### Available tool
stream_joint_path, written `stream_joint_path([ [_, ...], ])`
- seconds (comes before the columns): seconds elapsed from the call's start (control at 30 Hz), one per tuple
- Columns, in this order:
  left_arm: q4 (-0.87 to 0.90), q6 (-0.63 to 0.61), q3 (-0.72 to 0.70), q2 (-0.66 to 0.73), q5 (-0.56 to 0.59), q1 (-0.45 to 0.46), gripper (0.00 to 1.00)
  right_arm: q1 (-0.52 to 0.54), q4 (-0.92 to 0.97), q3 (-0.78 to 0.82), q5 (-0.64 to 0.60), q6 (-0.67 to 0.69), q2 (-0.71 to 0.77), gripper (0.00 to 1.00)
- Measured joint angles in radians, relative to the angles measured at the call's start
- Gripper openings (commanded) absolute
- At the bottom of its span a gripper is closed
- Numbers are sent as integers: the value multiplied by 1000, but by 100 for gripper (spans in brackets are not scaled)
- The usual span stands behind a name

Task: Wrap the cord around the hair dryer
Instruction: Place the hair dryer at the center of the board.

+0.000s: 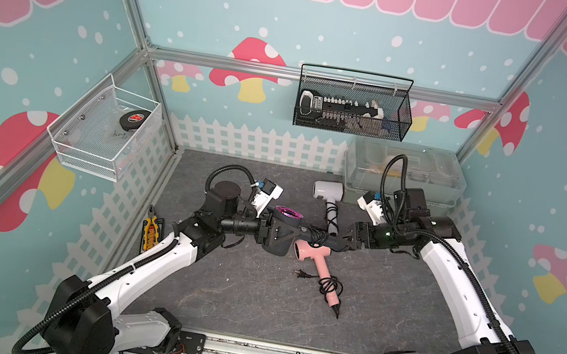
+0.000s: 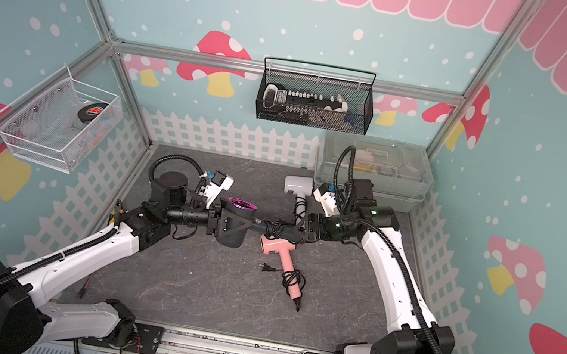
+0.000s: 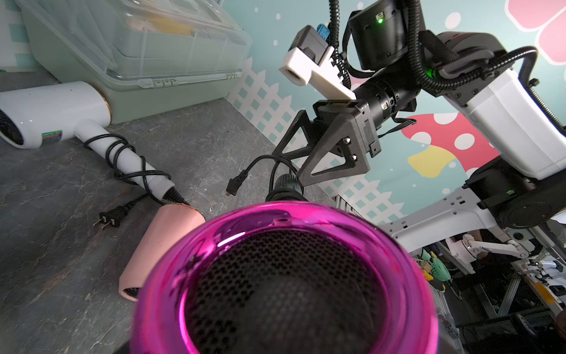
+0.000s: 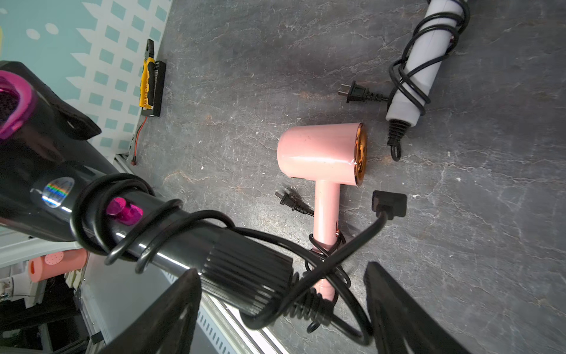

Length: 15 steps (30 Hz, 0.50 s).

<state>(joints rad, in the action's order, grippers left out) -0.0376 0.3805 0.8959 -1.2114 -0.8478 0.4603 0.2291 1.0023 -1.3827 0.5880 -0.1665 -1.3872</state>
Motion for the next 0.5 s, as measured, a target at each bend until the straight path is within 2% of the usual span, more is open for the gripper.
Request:
stream_joint_path([
  [0.5,3,1,0,-1,-21,0,0,-1,-42,9,135,5,-57,82],
])
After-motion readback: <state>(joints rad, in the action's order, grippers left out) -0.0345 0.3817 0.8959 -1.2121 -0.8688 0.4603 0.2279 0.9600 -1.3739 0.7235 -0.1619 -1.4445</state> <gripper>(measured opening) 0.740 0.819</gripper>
